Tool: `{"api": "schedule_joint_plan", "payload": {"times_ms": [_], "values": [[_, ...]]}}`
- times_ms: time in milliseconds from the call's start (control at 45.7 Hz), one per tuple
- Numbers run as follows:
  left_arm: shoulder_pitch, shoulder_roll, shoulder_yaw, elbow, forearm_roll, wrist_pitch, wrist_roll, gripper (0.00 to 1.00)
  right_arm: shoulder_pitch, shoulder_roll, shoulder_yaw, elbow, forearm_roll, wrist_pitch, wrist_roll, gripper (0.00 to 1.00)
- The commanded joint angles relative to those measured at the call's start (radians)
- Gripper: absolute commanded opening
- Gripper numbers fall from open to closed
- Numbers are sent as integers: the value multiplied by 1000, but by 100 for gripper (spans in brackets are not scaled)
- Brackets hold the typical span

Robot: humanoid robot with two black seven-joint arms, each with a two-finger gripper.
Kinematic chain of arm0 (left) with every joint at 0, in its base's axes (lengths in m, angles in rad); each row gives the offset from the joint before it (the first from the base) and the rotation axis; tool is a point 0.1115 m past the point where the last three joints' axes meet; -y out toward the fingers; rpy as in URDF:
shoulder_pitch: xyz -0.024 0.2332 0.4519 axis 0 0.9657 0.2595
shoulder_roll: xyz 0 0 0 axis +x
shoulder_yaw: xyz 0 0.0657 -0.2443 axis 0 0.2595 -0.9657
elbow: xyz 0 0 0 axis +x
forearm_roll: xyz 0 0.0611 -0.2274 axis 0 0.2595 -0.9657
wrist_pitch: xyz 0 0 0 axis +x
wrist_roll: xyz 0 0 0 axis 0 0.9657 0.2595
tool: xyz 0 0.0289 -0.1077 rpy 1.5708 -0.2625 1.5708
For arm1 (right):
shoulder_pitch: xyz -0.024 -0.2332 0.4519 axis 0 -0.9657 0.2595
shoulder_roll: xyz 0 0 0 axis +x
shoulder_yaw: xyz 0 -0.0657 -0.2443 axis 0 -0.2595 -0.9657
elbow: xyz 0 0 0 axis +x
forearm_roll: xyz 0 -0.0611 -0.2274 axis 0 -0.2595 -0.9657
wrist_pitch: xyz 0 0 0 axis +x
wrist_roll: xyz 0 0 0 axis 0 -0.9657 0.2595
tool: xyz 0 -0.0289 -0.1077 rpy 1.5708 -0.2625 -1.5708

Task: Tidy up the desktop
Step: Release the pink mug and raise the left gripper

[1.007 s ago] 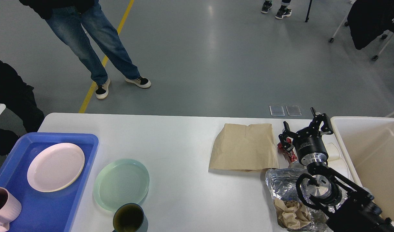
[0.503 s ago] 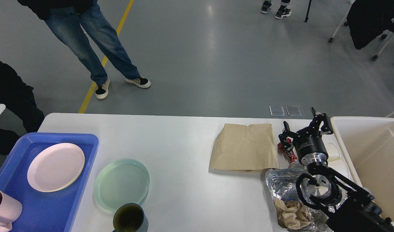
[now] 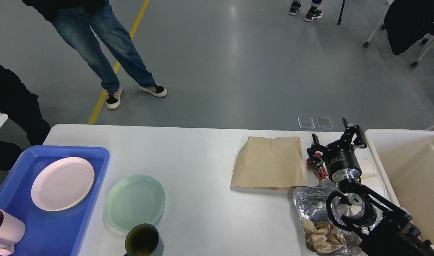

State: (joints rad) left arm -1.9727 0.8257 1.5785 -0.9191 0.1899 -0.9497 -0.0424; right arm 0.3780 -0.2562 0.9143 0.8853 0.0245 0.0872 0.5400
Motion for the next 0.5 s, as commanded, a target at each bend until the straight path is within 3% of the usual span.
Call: {"api": "schedule_joint_plan", "payload": {"times_ms": [0, 306, 328, 481], "values": [[-121, -170, 46, -6, -58, -10, 1, 93, -1, 0, 0, 0, 0, 0, 0, 100], [-449, -491, 31, -299, -219, -10, -2, 92, 1, 0, 0, 0, 0, 0, 0, 100], [-519, -532, 31, -360, -254, -10, -4, 92, -1, 0, 0, -2, 0, 0, 0, 100], [-725, -573, 29, -579, -306, -10, -14, 92, 1, 0, 0, 0, 0, 0, 0, 100]]}}
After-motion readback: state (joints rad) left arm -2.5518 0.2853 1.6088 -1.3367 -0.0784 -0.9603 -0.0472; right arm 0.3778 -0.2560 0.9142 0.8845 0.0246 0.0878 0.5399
